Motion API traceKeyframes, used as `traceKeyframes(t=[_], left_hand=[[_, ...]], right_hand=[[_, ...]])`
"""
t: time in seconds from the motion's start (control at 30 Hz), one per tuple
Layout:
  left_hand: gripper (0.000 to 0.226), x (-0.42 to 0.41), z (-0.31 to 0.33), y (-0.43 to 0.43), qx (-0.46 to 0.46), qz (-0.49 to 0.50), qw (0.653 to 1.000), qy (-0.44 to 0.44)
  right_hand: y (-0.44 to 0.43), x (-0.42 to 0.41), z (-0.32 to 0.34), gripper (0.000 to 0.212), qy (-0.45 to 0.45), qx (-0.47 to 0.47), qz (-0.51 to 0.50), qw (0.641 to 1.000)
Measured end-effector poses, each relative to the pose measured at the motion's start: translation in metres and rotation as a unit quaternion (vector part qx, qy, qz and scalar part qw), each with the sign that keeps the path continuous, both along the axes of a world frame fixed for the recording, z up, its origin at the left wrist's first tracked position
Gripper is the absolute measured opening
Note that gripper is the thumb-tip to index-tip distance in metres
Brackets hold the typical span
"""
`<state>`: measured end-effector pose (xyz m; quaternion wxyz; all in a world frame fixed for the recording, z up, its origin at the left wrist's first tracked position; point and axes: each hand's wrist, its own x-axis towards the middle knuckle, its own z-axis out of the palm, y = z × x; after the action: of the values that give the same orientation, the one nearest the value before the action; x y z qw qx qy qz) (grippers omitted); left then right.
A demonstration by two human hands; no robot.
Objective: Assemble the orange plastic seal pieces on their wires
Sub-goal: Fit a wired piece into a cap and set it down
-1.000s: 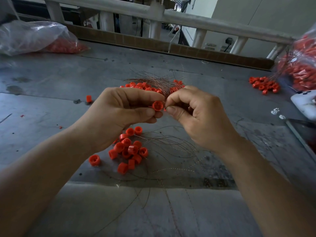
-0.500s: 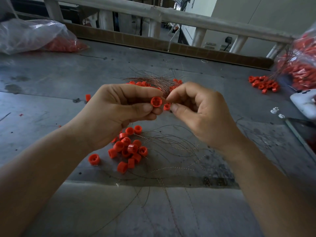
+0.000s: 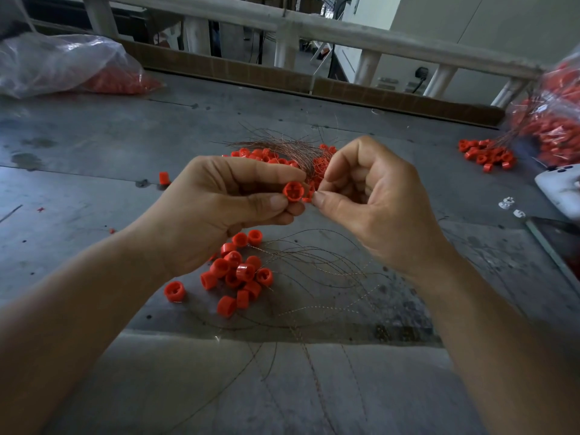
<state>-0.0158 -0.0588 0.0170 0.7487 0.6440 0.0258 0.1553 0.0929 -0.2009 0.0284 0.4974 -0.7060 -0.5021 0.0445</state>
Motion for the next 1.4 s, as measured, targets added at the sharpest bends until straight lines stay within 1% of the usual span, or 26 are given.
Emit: traceKeyframes(t=[0.53, 0.7, 0.83, 1.0, 1.13, 1.2, 1.27, 1.33, 1.4], left_hand=[[0.029, -0.002, 0.002, -0.002, -0.003, 0.003, 1.0, 0.007], [0.029, -0.002, 0.002, -0.001, -0.006, -0.003, 1.0, -0.004], [0.024, -0.001, 0.0, 0.001, -0.025, -0.025, 0.999, -0.02], [0.025, 0.0, -0.004, 0.001, -0.049, -0.051, 0.997, -0.032], [0.023, 0.001, -0.005, 0.0, -0.059, -0.062, 0.996, -0.037], [0.023, 0.001, -0.005, 0.0, -0.073, -0.062, 0.995, -0.037], [0.023, 0.001, -0.006, 0.0, -0.082, -0.06, 0.994, -0.035], [0.022, 0.001, -0.005, 0.001, -0.085, -0.057, 0.994, -0.033], [0.022, 0.001, -0.004, 0.002, -0.088, -0.052, 0.994, -0.032]], right_hand=[[-0.001, 0.0, 0.0, 0.03, 0.008, 0.006, -0.003, 1.0], [-0.001, 0.0, 0.001, 0.03, 0.013, 0.003, -0.004, 1.0], [-0.001, -0.001, 0.003, 0.031, 0.035, 0.003, 0.002, 0.999], [0.003, -0.006, 0.001, 0.033, 0.08, -0.003, 0.029, 0.996], [0.005, -0.006, -0.001, 0.034, 0.096, 0.001, 0.028, 0.995], [0.003, -0.005, 0.0, 0.032, 0.106, -0.003, 0.041, 0.994], [0.001, -0.002, 0.003, 0.025, 0.103, -0.029, 0.054, 0.993], [-0.002, 0.008, 0.006, 0.019, 0.095, -0.05, 0.038, 0.993], [-0.006, 0.023, 0.007, 0.016, 0.087, -0.04, -0.028, 0.995]])
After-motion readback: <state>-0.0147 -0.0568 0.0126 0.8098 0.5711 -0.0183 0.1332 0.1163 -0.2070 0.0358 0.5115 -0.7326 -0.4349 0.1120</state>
